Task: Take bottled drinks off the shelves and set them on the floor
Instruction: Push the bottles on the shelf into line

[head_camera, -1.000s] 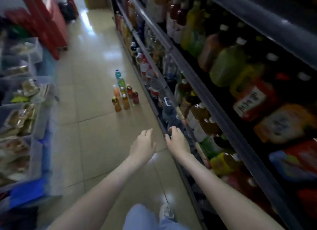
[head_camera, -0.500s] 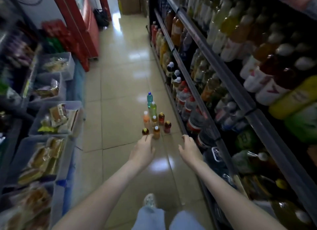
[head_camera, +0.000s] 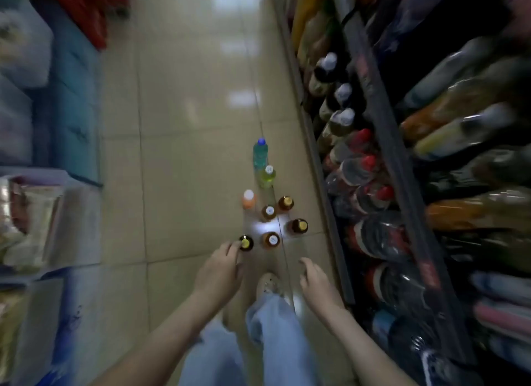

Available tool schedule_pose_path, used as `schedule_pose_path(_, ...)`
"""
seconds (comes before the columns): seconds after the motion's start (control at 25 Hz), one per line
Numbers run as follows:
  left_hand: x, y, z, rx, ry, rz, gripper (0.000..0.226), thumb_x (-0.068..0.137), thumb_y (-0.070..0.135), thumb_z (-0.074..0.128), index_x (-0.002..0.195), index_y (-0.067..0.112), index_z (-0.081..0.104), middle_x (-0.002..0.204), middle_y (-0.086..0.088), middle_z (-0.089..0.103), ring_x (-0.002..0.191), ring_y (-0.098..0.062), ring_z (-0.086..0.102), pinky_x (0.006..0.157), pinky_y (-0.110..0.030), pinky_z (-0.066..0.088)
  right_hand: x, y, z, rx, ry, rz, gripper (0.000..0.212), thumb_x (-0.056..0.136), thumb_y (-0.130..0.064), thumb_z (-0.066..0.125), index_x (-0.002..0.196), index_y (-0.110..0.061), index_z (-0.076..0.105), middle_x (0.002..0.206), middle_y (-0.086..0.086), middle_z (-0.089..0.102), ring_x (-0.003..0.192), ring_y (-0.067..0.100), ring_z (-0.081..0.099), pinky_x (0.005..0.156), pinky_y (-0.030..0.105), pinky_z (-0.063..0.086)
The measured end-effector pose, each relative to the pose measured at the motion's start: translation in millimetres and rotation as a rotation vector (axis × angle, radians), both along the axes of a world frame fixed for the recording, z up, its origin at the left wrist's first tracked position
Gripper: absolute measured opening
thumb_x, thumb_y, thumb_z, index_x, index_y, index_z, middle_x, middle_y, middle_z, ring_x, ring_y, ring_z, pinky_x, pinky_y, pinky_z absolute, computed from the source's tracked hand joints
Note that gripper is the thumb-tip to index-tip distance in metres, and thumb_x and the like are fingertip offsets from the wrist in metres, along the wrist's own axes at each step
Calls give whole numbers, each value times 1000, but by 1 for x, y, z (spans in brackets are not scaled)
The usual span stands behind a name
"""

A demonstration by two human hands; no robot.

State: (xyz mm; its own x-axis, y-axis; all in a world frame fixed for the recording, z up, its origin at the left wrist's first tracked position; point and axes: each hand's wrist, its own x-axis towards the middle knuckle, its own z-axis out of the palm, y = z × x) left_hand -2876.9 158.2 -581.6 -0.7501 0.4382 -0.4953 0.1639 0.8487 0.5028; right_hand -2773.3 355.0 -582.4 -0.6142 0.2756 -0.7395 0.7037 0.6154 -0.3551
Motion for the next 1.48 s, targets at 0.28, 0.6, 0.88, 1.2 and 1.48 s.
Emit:
schedule_pose_path(0.28,-50,5,-184,-150,-130,5,52,90,18,51,141,18,38,140,0,41,121,-23,46,90,-35,44,-55,-34,-249,95,-41,95,62,98,-18,46,152,-25,17,143,10,30,121,30,41,95,37,39)
schedule_pose_path(0.6,-59,3,-196,-191,-148,-144,53,93,22,47,143,21,32,146,5,30,128,-17,38,96,-30,40,-64,-33,-304,257,-63,146,44,94,0,41,133,-22,43,116,16,43,104,30,44,74,29,33)
schedule_pose_path(0.88,-63,39,-84,12,-124,-609,71,86,23,61,148,18,26,152,-4,28,136,-21,32,108,-26,26,-28,-22,-92,141,252,-389,11,82,-31,59,93,-30,62,91,1,59,87,26,59,74,36,49)
schedule_pose_path(1.2,-22,126,224,448,-184,-798,65,65,39,80,121,23,51,114,6,62,105,-15,57,78,-18,38,30,-22,296,83,862,-922,28,75,-16,69,99,-28,62,90,-12,64,79,3,58,75,15,45)
schedule_pose_path(1.48,88,155,435,552,-21,-1131,63,65,46,70,118,16,51,104,-3,67,96,-24,63,79,-33,52,137,-42,452,47,1020,-1153,52,76,-13,78,114,-34,51,103,-15,67,90,-7,64,73,12,48)
